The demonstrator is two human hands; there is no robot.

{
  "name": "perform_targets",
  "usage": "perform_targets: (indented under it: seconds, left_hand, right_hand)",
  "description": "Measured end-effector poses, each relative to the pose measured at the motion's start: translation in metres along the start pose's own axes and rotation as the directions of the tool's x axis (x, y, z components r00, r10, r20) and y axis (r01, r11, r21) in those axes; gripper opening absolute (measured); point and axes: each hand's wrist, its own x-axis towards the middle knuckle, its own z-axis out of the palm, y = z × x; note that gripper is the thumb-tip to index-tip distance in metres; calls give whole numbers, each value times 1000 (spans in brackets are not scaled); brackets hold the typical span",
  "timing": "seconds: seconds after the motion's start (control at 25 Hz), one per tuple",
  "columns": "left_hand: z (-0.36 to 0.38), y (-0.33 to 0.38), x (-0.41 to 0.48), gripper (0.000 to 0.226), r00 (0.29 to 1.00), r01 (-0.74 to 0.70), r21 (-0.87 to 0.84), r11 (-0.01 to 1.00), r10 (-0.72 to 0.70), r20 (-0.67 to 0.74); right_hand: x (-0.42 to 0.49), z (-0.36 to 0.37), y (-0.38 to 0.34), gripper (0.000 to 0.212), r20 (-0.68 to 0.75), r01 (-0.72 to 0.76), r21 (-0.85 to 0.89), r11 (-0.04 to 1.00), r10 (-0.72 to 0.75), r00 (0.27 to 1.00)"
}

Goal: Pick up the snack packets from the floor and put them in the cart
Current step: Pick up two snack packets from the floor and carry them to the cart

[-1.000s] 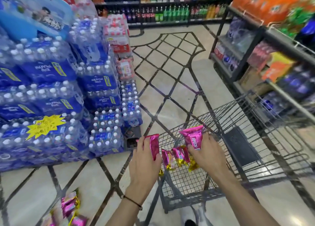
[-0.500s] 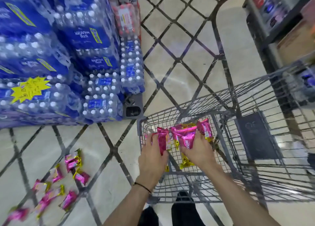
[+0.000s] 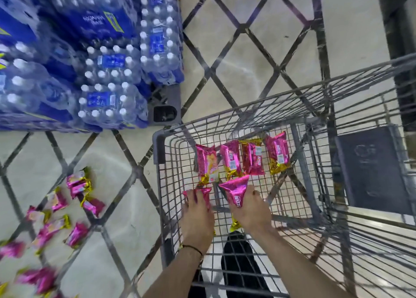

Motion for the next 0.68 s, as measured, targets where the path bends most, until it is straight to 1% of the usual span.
perform_targets:
  seconds: [0.12, 0.28, 0.44, 0.56, 0.68]
  left_hand:
    - [26, -3, 9, 58, 1000, 5, 35, 999, -6, 26]
    - [48, -4, 26, 63, 999, -5, 19, 1000, 4, 39]
    - [66, -9, 37, 69, 1000, -4, 28, 1000, 3, 27]
    - [73, -13, 38, 75, 1000, -15, 67, 998, 15, 1]
    - [75, -13, 37, 76, 1000, -23, 73, 997, 23, -3]
  right_hand:
    - [14, 28, 8, 71, 27, -19, 41, 999, 18, 999]
    - [34, 56, 17, 76, 49, -55, 63, 997, 52, 997]
    - [54, 74, 23, 69, 24, -43, 78, 996, 42, 999]
    - [61, 82, 26, 66, 14, -45, 30, 999, 45, 999]
    - [63, 86, 29, 66, 16, -35, 31, 999, 34, 999]
